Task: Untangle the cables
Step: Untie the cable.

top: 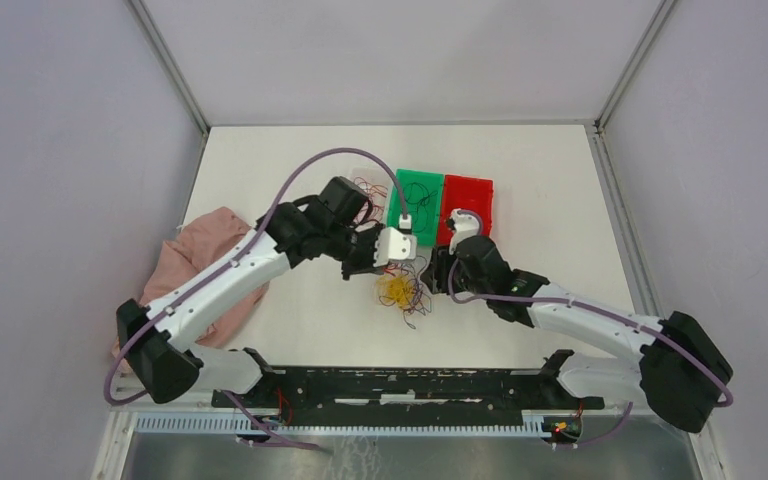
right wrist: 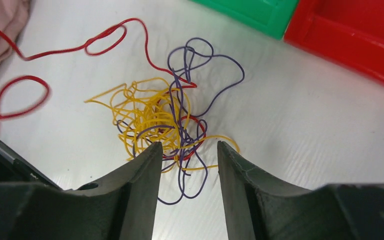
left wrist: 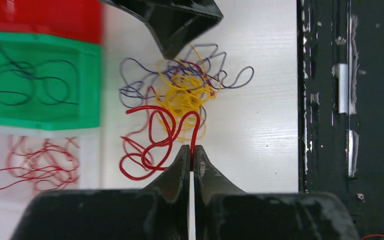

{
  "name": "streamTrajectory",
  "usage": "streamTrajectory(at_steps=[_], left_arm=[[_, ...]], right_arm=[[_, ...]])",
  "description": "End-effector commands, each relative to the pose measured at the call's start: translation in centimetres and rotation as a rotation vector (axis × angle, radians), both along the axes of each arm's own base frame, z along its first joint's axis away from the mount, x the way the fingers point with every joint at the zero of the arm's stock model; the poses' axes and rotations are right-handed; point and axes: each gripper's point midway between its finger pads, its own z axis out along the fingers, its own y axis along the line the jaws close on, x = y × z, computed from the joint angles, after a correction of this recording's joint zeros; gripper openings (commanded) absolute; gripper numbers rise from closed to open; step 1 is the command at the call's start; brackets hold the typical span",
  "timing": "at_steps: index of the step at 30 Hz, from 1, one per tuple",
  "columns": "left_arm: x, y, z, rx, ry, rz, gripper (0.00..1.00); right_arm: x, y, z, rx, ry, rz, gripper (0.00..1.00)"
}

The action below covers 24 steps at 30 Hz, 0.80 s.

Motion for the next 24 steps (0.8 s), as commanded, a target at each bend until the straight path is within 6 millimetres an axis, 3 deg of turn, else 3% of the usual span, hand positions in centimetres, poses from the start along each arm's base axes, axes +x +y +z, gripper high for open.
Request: streamTrajectory(at_steps=[1, 6, 11, 20, 24], left_arm=[[-1.5, 1.0, 6.2, -0.054, 0.015, 0.080, 0.03], [-1.7, 0.3, 10.6, -0.157, -0.006, 0.096, 0.03], [-1.7, -0.5, 14.2, -0.248, -0.058, 0.062, 0.03], [-0.1, -1.4, 24.5, -0.478, -0.327, 0.035, 0.03], [0.5, -1.6, 28.8, -0.593, -0.435, 0.057, 0.03]], right_arm=[[1.1, 0.1, 6.1, 0.050, -0.186, 0.038, 0.54], [0.4, 0.5, 12.8, 0.129, -0.391, 0.146, 0.66], [-1.3, 2.9, 18.3, 0.227, -0.537, 0.332, 0.72], [-2.3, 6.8, 21.5, 0.289, -0.641, 0.509, 0.74], [-0.9, 8.0, 22.6, 0.275, -0.694, 0.485, 0.75]])
